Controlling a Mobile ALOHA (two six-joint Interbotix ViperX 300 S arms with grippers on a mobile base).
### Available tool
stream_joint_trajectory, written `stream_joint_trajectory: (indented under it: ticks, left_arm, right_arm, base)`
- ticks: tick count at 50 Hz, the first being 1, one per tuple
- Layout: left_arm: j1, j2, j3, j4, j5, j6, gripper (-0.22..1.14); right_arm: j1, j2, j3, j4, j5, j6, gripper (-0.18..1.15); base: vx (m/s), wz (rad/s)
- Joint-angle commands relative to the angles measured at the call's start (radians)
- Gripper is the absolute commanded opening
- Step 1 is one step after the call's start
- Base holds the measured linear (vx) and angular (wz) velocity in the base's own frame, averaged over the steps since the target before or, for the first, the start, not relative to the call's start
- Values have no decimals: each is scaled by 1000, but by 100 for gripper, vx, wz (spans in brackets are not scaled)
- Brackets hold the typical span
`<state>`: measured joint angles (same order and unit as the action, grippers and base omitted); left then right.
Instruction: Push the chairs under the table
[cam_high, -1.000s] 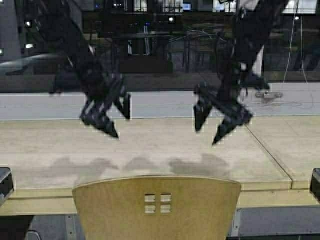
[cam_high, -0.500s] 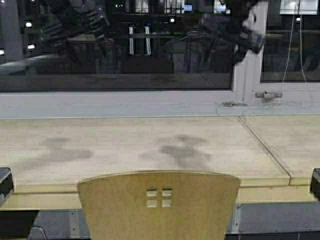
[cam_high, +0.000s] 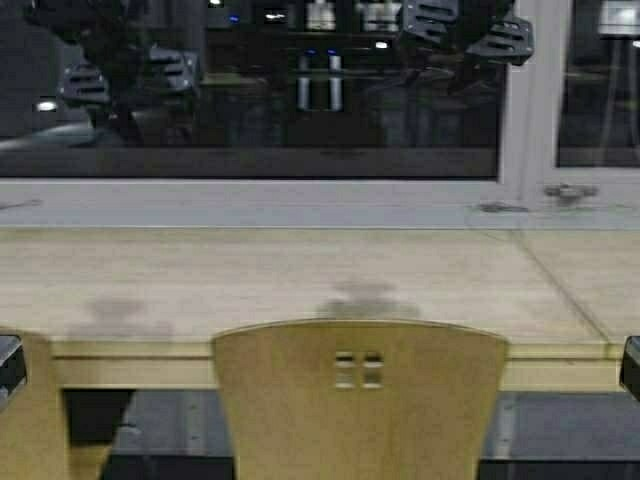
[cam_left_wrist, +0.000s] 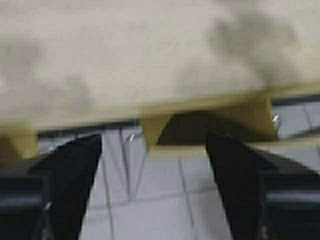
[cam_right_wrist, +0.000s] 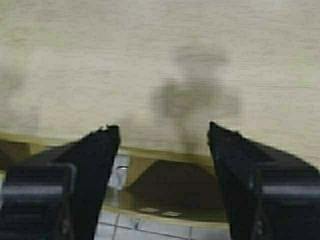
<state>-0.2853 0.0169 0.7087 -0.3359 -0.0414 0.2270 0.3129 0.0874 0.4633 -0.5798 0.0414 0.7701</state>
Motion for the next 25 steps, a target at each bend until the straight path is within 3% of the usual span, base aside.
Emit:
stream_joint_trajectory:
  ticks: [1, 14, 25]
  left_arm:
    - [-11, -29, 25, 2, -11, -6, 95]
    - [-92, -2, 43, 6, -20, 0, 95]
    - [-104, -31, 48, 6, -6, -2, 95]
  right_arm:
    - [11, -49, 15, -2, -9, -2, 90]
    - [29, -149, 150, -12, 17, -5, 90]
    - [29, -183, 155, -31, 25, -5, 90]
  base:
    - [-10, 33]
    - [-11, 35]
    - [-17, 28]
